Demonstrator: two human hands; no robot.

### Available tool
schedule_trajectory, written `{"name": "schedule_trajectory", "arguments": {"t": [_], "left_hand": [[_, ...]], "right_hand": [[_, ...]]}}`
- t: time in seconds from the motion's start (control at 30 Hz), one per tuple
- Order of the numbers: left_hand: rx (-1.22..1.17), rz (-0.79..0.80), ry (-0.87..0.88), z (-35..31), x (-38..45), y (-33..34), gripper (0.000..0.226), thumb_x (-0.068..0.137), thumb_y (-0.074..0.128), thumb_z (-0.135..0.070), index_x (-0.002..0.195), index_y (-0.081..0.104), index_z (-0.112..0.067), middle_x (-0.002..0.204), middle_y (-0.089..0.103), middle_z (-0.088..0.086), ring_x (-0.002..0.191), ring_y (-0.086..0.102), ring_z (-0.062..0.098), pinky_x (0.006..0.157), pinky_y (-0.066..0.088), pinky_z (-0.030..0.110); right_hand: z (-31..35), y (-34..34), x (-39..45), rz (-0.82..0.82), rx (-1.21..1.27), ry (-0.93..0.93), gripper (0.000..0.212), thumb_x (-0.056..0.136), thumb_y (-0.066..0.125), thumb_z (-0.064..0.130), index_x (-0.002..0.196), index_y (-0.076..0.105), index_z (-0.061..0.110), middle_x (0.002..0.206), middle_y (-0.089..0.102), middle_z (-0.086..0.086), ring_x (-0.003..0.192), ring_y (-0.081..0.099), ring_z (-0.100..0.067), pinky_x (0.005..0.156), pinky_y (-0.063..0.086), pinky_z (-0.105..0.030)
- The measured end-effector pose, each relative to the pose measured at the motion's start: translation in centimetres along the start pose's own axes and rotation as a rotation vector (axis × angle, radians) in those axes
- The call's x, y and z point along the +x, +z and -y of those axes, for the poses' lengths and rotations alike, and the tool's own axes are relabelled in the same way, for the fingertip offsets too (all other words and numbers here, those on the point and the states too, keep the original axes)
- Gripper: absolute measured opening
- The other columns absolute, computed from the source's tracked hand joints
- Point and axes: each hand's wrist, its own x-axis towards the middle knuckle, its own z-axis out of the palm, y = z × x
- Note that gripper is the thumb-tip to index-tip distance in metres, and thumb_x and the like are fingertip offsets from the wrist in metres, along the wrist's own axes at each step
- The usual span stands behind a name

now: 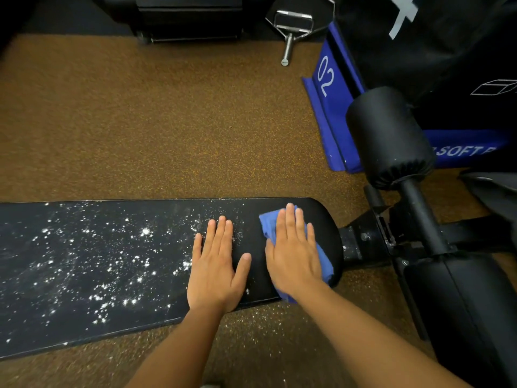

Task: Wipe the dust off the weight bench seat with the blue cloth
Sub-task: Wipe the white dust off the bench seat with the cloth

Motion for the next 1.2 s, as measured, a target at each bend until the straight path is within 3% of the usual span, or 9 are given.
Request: {"name": "schedule_trajectory", "arguments": {"t": [0.17,0.3,0.47,0.63,0.73,0.83,0.93,1.07,1.2], "left_hand": [[-0.017,-0.009,-0.001,0.0,0.1,0.2,0.073,0.093,0.010,-0.056,0.152,0.012,-0.013,0.160,0.005,0.000,0.146,-0.008,0.010,0.119,-0.002,0.039],[-0.048,-0.021,-0.005,0.0,0.1,0.3,0.072,0.093,0.008,-0.055,0.152,0.012,-0.014,0.160,0.007,-0.001,0.146,-0.007,0.008,0.119,-0.001,0.039],[-0.055,-0.033,0.005,-0.1,0.0,0.2,0.070,0.094,0.010,-0.052,0.151,0.014,-0.012,0.159,0.007,-0.001,0.146,-0.006,0.009,0.119,-0.001,0.038],[-0.047,-0.020,0.016,0.0,0.0,0.1,0.072,0.093,0.012,-0.055,0.152,0.012,-0.013,0.159,0.005,-0.002,0.146,-0.008,0.010,0.119,-0.001,0.039],[-0.061,-0.016,0.024,0.1,-0.1,-0.1,0.073,0.092,0.014,-0.057,0.152,0.013,-0.014,0.159,0.005,-0.004,0.146,-0.008,0.010,0.119,-0.003,0.038],[-0.083,-0.030,0.018,0.0,-0.2,-0.1,0.073,0.092,0.015,-0.057,0.151,0.015,-0.014,0.159,0.006,-0.005,0.147,-0.006,0.010,0.119,-0.002,0.039],[-0.099,-0.043,0.021,0.0,-0.2,0.0,0.072,0.093,0.017,-0.056,0.151,0.016,-0.015,0.159,0.007,-0.005,0.147,-0.005,0.010,0.119,0.001,0.040],[-0.120,-0.059,0.014,0.0,-0.1,0.2,0.073,0.092,0.018,-0.057,0.151,0.018,-0.014,0.159,0.010,-0.004,0.147,-0.003,0.010,0.119,-0.001,0.038],[-0.157,-0.097,-0.007,-0.1,-0.1,0.2,0.070,0.093,0.018,-0.053,0.151,0.014,-0.013,0.159,0.008,-0.001,0.147,-0.005,0.010,0.119,-0.001,0.033]], "right_hand": [[3.4,-0.8,3.8,0.050,0.005,0.046,0.069,0.099,0.021,0.039,0.148,-0.009,0.001,0.158,-0.013,-0.017,0.145,-0.014,-0.031,0.117,-0.002,-0.049],[3.8,0.2,0.0,0.054,-0.060,-0.177,0.065,0.098,0.013,0.036,0.149,-0.011,0.002,0.157,-0.018,-0.017,0.143,-0.022,-0.031,0.118,-0.002,-0.049],[0.7,0.6,-4.5,0.052,0.045,-0.174,0.065,0.094,0.022,0.039,0.150,0.019,0.003,0.158,0.015,-0.014,0.146,0.011,-0.028,0.113,0.025,-0.051],[0.0,-1.8,-4.0,0.155,0.240,-0.172,0.073,0.087,0.005,0.054,0.150,-0.014,0.021,0.159,-0.019,0.000,0.143,-0.023,-0.014,0.120,0.006,-0.040],[-1.8,-2.0,-3.8,0.155,0.175,-0.202,0.070,0.091,0.025,0.050,0.153,0.000,0.026,0.161,-0.007,-0.001,0.147,-0.009,-0.020,0.114,0.026,-0.044],[-2.7,-0.8,-4.0,0.089,0.018,-0.230,0.063,0.094,0.027,0.048,0.151,0.021,0.019,0.160,0.015,-0.007,0.145,0.016,-0.031,0.112,0.025,-0.056],[-1.5,0.2,-3.2,0.033,0.005,-0.217,0.060,0.098,0.023,0.044,0.150,0.025,0.012,0.158,0.021,-0.008,0.144,0.020,-0.034,0.112,0.026,-0.057],[1.9,0.5,-1.7,0.017,0.085,-0.077,0.064,0.097,0.010,0.043,0.150,0.016,0.007,0.160,0.012,-0.011,0.146,0.010,-0.034,0.114,0.016,-0.054],[4.9,0.8,0.7,0.052,0.062,-0.020,0.062,0.097,-0.003,0.041,0.149,-0.013,0.009,0.159,-0.018,-0.009,0.145,-0.015,-0.031,0.117,-0.001,-0.052]]}}
